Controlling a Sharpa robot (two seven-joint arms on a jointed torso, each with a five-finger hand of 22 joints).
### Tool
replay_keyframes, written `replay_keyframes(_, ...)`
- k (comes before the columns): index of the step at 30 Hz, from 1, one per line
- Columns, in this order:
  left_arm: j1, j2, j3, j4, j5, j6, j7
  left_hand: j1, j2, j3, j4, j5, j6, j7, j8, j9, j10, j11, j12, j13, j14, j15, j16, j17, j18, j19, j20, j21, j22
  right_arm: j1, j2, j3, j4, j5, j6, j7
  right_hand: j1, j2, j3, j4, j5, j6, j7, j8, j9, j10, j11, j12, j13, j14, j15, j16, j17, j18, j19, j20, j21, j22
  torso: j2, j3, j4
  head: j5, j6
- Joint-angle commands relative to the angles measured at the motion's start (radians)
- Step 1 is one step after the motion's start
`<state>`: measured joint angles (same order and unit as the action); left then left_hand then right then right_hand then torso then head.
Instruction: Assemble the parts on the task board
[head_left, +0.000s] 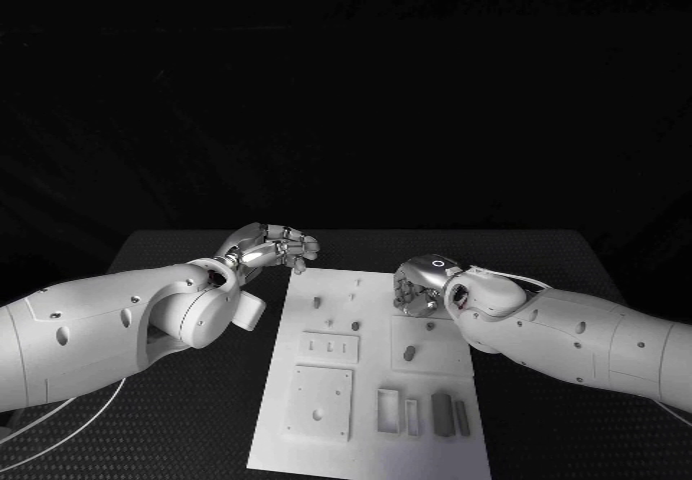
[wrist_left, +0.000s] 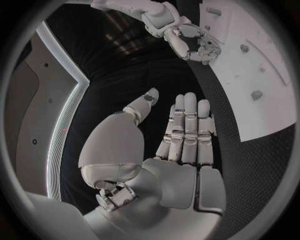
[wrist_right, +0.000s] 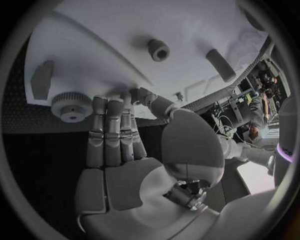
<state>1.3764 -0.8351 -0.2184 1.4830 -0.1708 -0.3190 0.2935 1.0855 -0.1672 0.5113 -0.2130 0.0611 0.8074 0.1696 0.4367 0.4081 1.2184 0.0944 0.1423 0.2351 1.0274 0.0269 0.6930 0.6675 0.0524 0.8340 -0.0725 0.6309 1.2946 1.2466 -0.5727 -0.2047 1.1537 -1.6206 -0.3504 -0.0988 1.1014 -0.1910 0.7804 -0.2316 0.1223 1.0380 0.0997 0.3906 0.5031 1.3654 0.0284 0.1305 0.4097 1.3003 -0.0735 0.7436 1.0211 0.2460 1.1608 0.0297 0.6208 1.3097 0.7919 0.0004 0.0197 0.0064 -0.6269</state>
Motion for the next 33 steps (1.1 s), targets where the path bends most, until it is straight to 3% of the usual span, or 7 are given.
replay_keyframes(1,0.002,0.003,0.001,-0.002,-0.003,0.009,0.004,-0.005,0.000,0.006,-0.002,-0.006,-0.003,0.003,-0.006,0.001,-0.005,0.003,-0.004,0.002,-0.008,0.000,-0.002,-0.002,0.011,-0.006,0.000,0.004,-0.002,-0.003,-0.006,-0.002,0.004,-0.005,-0.052,-0.047,-0.013,0.012,0.010,-0.004,0.043,0.017,-0.006,-0.007,0.027,0.006,-0.002,-0.005,0.011,-0.003,-0.006,0.008,-0.006,0.016,0.000,-0.005,0.010,0.021,0.000,-0.0004,-0.0002,0.000,0.004)
replay_keyframes(7,0.003,0.002,0.001,-0.006,-0.003,0.007,0.004,-0.003,0.001,0.007,-0.002,-0.005,-0.003,0.003,-0.006,0.002,-0.005,0.003,-0.005,0.002,-0.008,0.000,-0.002,-0.002,0.011,-0.006,0.000,0.004,-0.002,0.005,-0.011,0.000,0.020,-0.017,-0.081,-0.080,-0.015,0.015,0.013,-0.009,0.039,0.022,-0.008,-0.007,0.032,0.010,-0.004,-0.005,0.019,0.001,-0.008,0.014,-0.009,0.016,0.003,-0.008,0.018,0.020,-0.001,0.0002,-0.0003,-0.008,0.006)
replay_keyframes(9,0.003,0.003,0.001,-0.006,-0.003,0.007,0.005,-0.003,0.001,0.007,-0.002,-0.005,-0.003,0.003,-0.007,0.003,-0.005,0.002,-0.005,0.003,-0.008,0.000,-0.002,-0.002,0.011,-0.006,0.000,0.004,-0.002,0.013,-0.011,0.002,0.026,-0.017,-0.092,-0.087,-0.017,0.014,0.017,-0.011,0.035,0.024,-0.009,-0.007,0.035,0.013,-0.005,-0.005,0.023,0.003,-0.009,0.017,-0.012,0.016,0.005,-0.010,0.022,0.020,0.000,-0.0002,0.0001,-0.002,0.010)
replay_keyframes(15,0.003,0.003,0.001,-0.008,-0.003,0.006,0.006,-0.003,0.000,0.007,-0.003,-0.005,-0.003,0.003,-0.007,0.003,-0.004,0.002,-0.005,0.003,-0.008,0.000,-0.002,-0.002,0.011,-0.006,0.000,0.004,-0.002,0.024,0.002,0.008,0.029,-0.028,-0.110,-0.104,-0.017,0.012,0.023,-0.014,0.028,0.028,-0.010,-0.008,0.039,0.016,-0.007,-0.006,0.030,0.005,-0.011,0.021,-0.015,0.016,0.007,-0.012,0.027,0.019,0.000,0.0002,-0.0003,-0.003,0.016)
replay_keyframes(28,0.004,0.012,0.001,-0.013,-0.003,0.005,0.009,-0.002,0.000,0.007,-0.003,-0.005,-0.002,0.003,-0.008,0.004,-0.004,0.001,-0.006,0.004,-0.008,0.000,-0.002,-0.002,0.011,-0.006,0.000,0.005,-0.002,0.024,0.072,0.008,-0.017,-0.046,-0.124,-0.113,-0.017,0.010,0.031,-0.014,0.020,0.031,-0.011,-0.010,0.043,0.018,-0.008,-0.008,0.037,0.007,-0.012,0.025,-0.019,0.016,0.009,-0.014,0.032,0.019,0.001,-0.0003,0.0003,0.005,0.025)
replay_keyframes(33,0.004,0.021,0.001,-0.019,-0.003,0.007,0.009,-0.002,0.000,0.007,-0.003,-0.005,-0.002,0.003,-0.008,0.005,-0.003,0.001,-0.007,0.005,-0.008,0.000,-0.002,-0.002,0.011,-0.006,0.000,0.005,-0.002,0.022,0.104,0.008,-0.043,-0.045,-0.134,-0.106,-0.017,0.009,0.033,-0.014,0.018,0.031,-0.011,-0.010,0.044,0.018,-0.008,-0.008,0.039,0.007,-0.012,0.026,-0.020,0.016,0.009,-0.014,0.034,0.019,0.002,0.0001,0.0047,0.005,0.027)
